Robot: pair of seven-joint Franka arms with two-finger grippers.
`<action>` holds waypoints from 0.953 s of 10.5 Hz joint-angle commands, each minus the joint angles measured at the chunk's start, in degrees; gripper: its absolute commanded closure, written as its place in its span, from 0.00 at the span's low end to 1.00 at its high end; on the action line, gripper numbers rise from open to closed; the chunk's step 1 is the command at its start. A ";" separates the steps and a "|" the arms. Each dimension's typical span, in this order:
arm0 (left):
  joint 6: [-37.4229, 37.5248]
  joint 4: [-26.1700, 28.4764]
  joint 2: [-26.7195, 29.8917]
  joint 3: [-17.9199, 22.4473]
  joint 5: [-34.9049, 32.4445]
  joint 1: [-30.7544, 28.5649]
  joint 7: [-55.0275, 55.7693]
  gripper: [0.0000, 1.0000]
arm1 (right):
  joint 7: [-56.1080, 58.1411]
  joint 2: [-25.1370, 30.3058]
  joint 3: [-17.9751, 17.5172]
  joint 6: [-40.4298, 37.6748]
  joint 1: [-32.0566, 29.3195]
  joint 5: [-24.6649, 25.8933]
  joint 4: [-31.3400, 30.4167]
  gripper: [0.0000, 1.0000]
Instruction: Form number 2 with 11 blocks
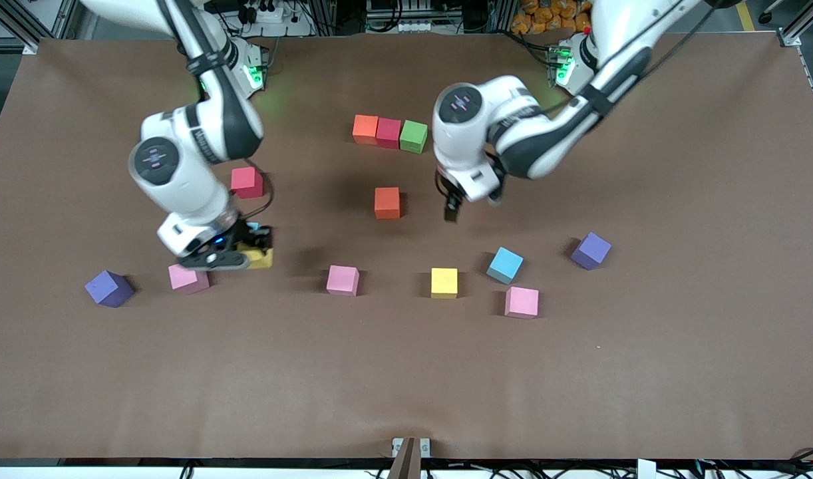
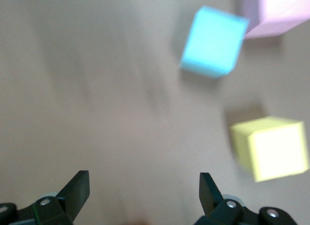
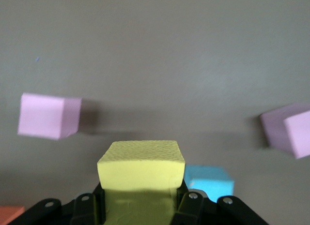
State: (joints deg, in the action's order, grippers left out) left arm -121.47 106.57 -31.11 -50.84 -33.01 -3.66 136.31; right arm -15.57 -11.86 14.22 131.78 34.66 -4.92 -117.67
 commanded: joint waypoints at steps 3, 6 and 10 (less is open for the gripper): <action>1.15 -8.98 -2.53 9.26 -0.30 0.15 -22.88 0.00 | -12.13 12.21 0.01 1.20 12.31 -4.75 -13.37 0.60; 0.89 -11.12 -7.64 11.19 -0.39 0.50 -28.62 0.00 | -25.52 10.99 0.01 5.40 26.55 -4.84 -13.37 0.60; 0.71 -9.46 -9.57 11.55 0.23 0.50 -36.46 0.00 | -33.39 1.77 -1.66 12.81 31.96 -4.93 -8.74 0.60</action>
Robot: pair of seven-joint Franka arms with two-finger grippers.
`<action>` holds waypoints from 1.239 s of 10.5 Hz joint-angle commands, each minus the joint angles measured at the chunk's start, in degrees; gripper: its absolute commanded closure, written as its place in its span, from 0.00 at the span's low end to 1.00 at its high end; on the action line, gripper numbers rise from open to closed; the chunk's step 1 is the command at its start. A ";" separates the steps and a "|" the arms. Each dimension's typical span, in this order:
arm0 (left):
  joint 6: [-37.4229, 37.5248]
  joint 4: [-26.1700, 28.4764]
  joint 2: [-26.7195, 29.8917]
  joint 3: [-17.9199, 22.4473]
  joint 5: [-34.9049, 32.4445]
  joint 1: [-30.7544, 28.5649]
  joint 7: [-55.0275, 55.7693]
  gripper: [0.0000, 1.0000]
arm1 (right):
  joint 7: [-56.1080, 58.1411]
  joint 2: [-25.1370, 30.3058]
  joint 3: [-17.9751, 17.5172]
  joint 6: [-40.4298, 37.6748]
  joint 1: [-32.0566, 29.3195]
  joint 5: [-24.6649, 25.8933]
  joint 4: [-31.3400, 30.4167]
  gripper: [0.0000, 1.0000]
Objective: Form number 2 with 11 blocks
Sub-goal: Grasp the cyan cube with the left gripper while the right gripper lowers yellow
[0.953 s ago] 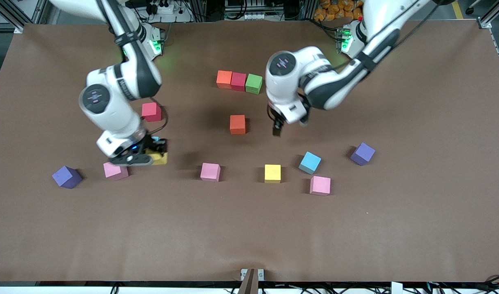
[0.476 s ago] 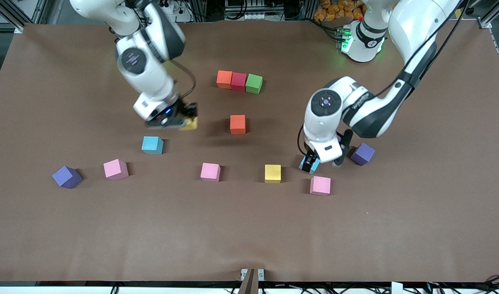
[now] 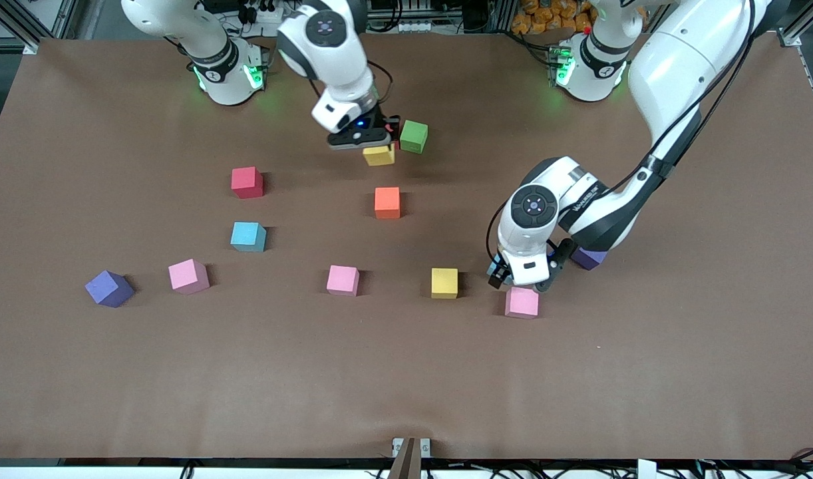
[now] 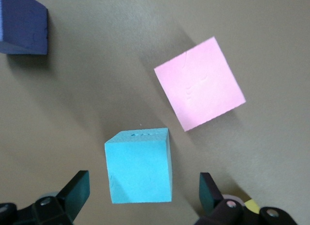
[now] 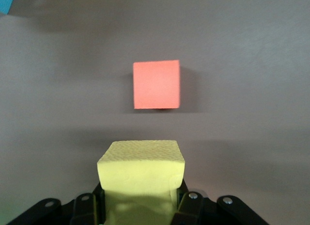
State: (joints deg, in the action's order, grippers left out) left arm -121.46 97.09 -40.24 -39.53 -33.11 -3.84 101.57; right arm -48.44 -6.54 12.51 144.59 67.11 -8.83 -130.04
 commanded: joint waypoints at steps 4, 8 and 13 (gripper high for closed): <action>0.09 3.02 -0.63 0.15 2.59 -2.67 -1.37 0.00 | -0.34 -8.92 0.06 -0.01 0.47 -0.92 8.05 0.60; -5.79 3.28 -1.59 0.33 4.19 -4.16 0.38 0.00 | -0.42 -11.65 0.15 0.26 2.41 -0.92 9.28 0.60; -8.87 4.68 -3.09 0.76 3.84 -3.99 2.23 0.00 | -0.51 -14.72 0.15 0.17 3.29 -0.92 11.22 0.60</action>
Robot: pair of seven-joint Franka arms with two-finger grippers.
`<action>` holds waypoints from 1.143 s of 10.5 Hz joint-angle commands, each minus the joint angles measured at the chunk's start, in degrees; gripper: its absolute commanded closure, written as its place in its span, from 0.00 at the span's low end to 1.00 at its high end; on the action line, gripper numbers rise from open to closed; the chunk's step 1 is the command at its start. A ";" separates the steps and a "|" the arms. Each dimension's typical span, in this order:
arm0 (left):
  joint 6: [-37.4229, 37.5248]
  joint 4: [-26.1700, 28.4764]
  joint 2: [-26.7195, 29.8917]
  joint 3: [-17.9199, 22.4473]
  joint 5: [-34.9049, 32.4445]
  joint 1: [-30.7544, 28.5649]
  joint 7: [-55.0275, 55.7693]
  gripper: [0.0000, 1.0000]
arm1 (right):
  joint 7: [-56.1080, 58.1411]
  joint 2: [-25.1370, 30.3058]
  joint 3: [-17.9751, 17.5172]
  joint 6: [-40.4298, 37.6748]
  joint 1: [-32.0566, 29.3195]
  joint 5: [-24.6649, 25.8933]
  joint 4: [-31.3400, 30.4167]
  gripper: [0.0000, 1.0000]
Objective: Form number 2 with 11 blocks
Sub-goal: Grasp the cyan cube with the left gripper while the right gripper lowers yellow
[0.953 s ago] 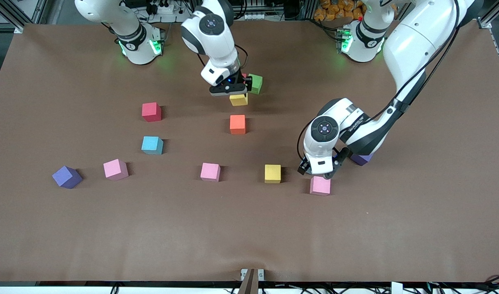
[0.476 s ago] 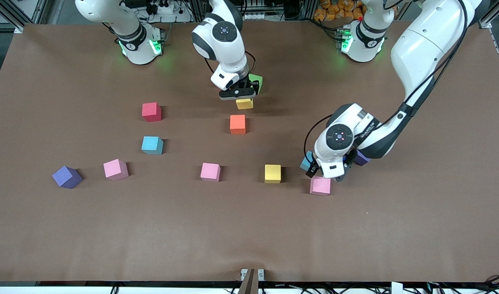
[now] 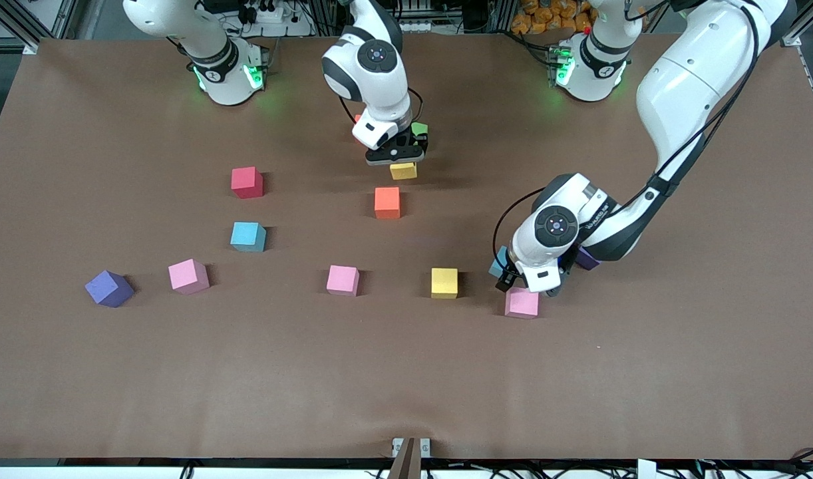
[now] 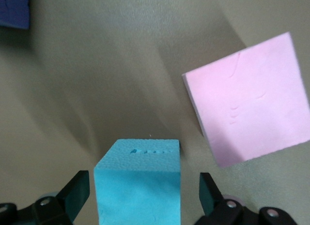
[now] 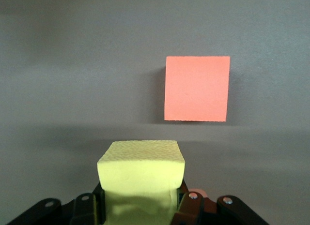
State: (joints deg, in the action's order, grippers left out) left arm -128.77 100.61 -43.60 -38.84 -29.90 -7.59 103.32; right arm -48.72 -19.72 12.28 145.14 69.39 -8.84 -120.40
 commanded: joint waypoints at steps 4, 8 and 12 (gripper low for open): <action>-1.92 1.43 -0.52 1.04 0.11 -0.14 0.40 0.99 | -1.11 -2.86 0.37 -0.21 2.07 -1.09 2.36 0.60; -1.75 1.43 -0.08 1.31 -0.07 0.30 -0.48 1.00 | -4.45 -5.50 0.37 0.05 3.73 -1.09 4.12 0.60; -1.40 0.81 1.41 0.87 -0.16 0.30 -6.25 1.00 | -4.46 -6.12 0.29 0.05 4.09 -0.83 3.94 0.60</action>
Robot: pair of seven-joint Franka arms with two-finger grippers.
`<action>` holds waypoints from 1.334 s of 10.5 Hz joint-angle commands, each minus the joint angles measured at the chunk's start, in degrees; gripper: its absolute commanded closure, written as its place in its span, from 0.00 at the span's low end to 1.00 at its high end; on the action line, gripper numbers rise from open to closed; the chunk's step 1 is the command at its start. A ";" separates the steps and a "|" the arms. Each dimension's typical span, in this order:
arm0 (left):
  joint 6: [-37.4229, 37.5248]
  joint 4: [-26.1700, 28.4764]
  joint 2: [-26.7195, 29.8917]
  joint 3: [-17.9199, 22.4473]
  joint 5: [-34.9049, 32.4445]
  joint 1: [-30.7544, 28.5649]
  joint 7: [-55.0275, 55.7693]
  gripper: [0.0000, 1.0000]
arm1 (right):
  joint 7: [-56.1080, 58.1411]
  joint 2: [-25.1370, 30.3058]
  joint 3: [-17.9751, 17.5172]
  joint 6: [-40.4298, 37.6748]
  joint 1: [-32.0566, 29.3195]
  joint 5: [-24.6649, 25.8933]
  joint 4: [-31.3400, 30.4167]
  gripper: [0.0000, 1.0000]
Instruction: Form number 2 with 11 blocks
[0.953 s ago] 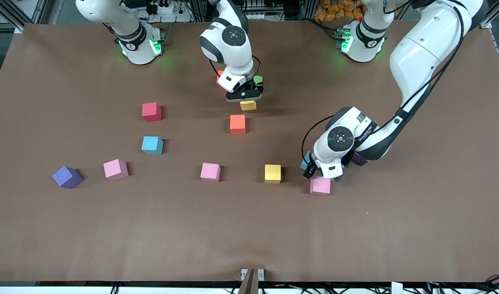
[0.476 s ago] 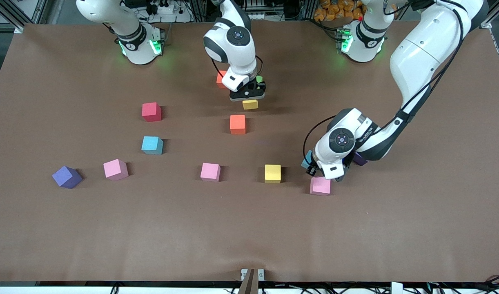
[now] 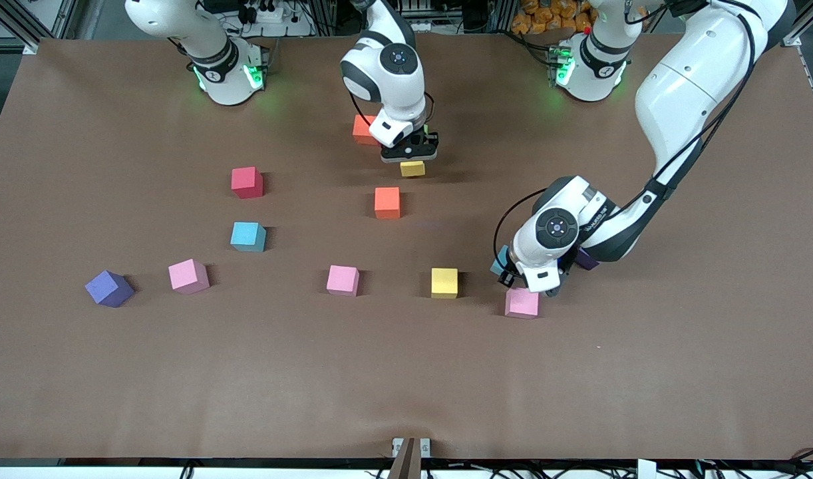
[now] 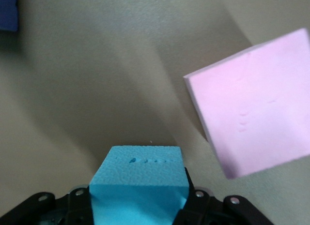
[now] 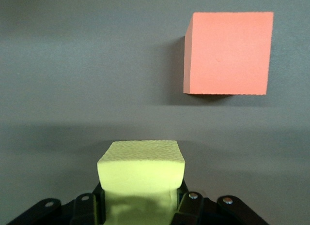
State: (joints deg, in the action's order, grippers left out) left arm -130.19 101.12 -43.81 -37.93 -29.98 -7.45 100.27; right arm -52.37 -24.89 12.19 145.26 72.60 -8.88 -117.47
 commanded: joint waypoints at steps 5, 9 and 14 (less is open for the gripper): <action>0.03 -0.39 2.06 -0.12 -0.08 1.21 -13.94 1.00 | -0.28 -1.65 -0.06 -0.07 1.58 -0.79 1.10 0.60; 0.11 -0.31 2.06 -0.12 -0.08 2.09 -16.51 1.00 | -0.19 -2.09 -0.15 0.02 2.11 -0.70 1.10 0.60; 0.11 -0.31 1.98 -0.03 -0.17 2.62 -16.68 1.00 | -0.19 -2.62 -0.33 0.11 2.55 -0.70 1.19 0.60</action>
State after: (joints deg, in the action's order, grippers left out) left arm -130.27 100.46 -42.94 -38.32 -29.98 -5.23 84.43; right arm -52.36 -26.39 11.56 145.27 74.16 -8.88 -117.45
